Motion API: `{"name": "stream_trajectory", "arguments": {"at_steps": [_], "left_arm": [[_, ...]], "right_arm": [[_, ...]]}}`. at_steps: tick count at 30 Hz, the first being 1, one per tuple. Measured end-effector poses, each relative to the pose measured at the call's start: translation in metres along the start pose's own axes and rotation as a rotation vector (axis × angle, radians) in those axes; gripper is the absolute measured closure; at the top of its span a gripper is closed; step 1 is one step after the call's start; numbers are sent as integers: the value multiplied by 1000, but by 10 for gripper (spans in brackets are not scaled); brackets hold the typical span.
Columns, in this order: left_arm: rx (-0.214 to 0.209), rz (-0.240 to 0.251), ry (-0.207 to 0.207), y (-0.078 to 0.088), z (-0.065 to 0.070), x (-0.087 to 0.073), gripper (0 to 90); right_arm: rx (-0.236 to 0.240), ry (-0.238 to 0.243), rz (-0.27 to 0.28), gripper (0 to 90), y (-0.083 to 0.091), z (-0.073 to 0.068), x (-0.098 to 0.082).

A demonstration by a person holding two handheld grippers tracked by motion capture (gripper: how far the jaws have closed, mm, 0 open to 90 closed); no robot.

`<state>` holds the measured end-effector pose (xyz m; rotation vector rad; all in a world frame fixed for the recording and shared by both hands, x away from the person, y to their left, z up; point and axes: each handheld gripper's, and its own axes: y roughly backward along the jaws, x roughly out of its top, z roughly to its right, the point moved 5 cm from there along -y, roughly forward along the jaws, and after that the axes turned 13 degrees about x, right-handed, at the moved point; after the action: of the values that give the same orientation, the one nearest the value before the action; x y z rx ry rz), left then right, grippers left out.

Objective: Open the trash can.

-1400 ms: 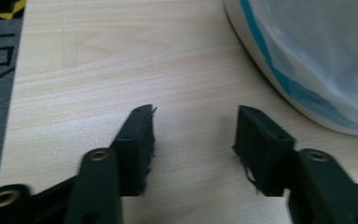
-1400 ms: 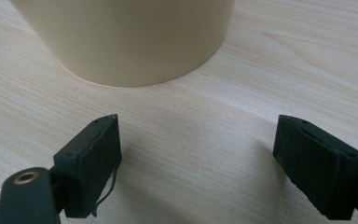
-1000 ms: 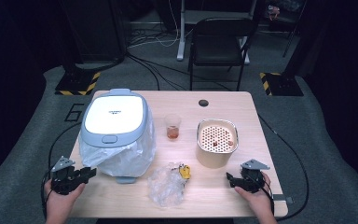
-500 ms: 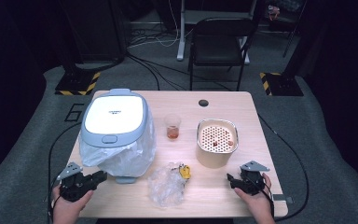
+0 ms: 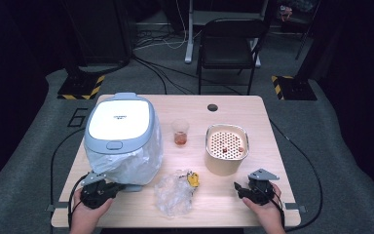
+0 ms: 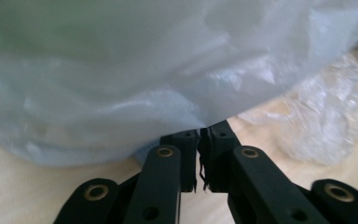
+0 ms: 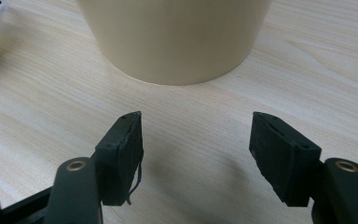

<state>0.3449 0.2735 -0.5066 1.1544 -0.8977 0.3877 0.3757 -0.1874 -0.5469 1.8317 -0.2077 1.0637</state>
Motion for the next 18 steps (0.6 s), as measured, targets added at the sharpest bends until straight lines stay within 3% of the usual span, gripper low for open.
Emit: {"name": "stream_trajectory", "arguments": {"at_steps": [1, 2, 5, 6, 7, 8, 9, 11, 12, 13, 15, 16, 17, 18], "left_arm": [[48, -5, 18, -2, 0, 0, 900], [74, -13, 6, -4, 0, 0, 900], [4, -24, -6, -14, 4, -2, 900], [-8, -15, -107, -17, -2, -1, 900], [10, -19, -73, -19, 0, -3, 900], [15, -36, -11, -19, 4, -6, 900], [37, -41, -7, -20, 3, -8, 900], [35, -38, -10, -22, 3, -8, 863], [18, -18, -111, -24, -3, -6, 833], [25, -47, -11, -24, 2, -9, 797], [31, -44, -10, -26, 1, -12, 806], [24, -26, -122, -27, -6, -9, 847], [11, 8, -288, -30, -16, -4, 885], [11, 9, -295, -31, -16, -5, 891]], "right_arm": [[1, 3, 2, 342, 0, 0, 0], [0, 3, 5, 341, 1, -1, 1], [-1, 16, 20, 337, 2, -2, 3], [2, 18, 23, 337, 2, -3, 3], [1, 14, 22, 337, 3, -3, 3], [2, 17, 22, 337, 3, -4, 4], [5, 18, 23, 337, 3, -4, 4], [5, 21, 21, 337, 3, -5, 4], [10, 22, 24, 337, 3, -5, 4], [9, 30, 27, 337, 3, -5, 4], [13, 24, 24, 337, 3, -7, 5], [14, 26, 24, 337, 3, -7, 5], [20, 29, 23, 336, 3, -8, 5], [21, 32, 25, 336, 3, -8, 5]]}}
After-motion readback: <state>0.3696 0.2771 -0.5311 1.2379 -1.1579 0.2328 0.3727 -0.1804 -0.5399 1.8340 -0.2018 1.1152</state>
